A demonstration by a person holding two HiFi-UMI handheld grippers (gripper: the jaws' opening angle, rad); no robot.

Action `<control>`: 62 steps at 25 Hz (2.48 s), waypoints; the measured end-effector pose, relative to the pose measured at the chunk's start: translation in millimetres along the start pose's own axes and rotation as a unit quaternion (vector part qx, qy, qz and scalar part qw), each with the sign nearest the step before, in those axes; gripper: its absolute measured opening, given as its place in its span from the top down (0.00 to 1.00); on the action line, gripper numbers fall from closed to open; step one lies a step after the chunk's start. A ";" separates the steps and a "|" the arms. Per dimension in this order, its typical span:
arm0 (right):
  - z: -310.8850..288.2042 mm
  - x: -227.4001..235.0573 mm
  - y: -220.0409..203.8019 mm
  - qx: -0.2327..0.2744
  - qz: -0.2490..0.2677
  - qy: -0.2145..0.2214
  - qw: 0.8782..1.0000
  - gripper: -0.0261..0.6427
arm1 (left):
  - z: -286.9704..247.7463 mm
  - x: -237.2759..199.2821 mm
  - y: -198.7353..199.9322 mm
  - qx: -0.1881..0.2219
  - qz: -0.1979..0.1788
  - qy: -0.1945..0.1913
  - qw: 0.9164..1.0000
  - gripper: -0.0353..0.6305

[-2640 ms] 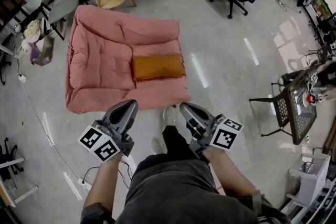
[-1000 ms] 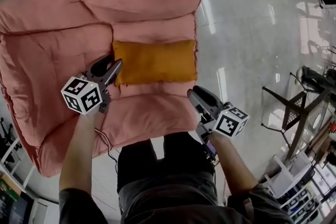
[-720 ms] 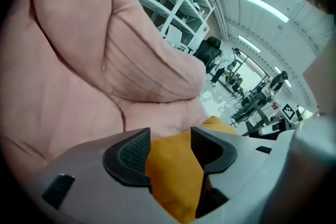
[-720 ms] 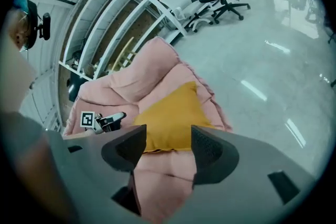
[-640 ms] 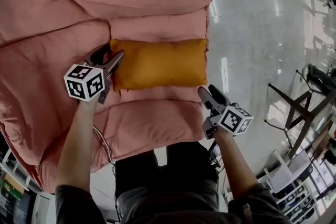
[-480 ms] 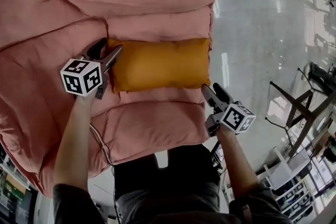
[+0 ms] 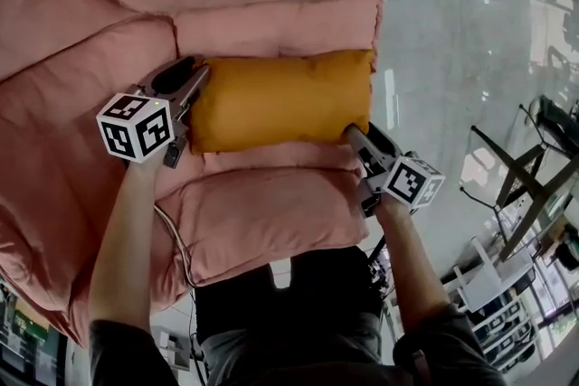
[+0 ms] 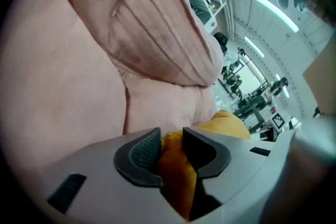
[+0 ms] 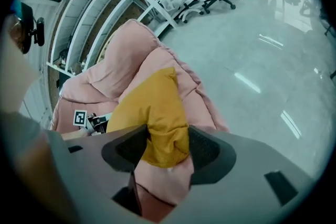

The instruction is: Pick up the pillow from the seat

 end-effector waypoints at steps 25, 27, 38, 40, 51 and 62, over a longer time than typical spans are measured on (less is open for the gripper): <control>231.1 -200.4 104.8 0.154 0.119 0.126 0.973 0.83 | 251.4 219.8 153.1 0.197 -0.035 -0.023 0.979 0.93; 262.4 -220.5 114.9 0.175 0.135 0.149 0.964 0.83 | 283.6 252.2 171.6 0.222 -0.067 -0.015 0.973 0.93; 399.3 -321.9 129.1 0.259 0.178 0.237 0.919 0.83 | 445.4 390.7 228.8 0.325 -0.172 0.022 0.930 0.93; 422.0 -336.5 131.5 0.276 0.184 0.256 0.908 0.83 | 469.6 413.7 235.5 0.349 -0.187 0.028 0.918 0.93; 516.6 -396.2 132.0 0.347 0.223 0.317 0.854 0.83 | 568.5 508.4 248.1 0.424 -0.265 0.043 0.865 0.93; 555.1 -428.4 125.6 0.382 0.242 0.327 0.830 0.83 | 612.6 536.1 256.9 0.459 -0.296 0.032 0.837 0.93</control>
Point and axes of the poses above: the fingertips, and each gripper's own axes: z backward along the fingers, x to its right, y out of its top, the point moved 2 cm from there along z, backward along the fingers, and after that the axes turned 1 degree about -y, right-handed, at the moved point
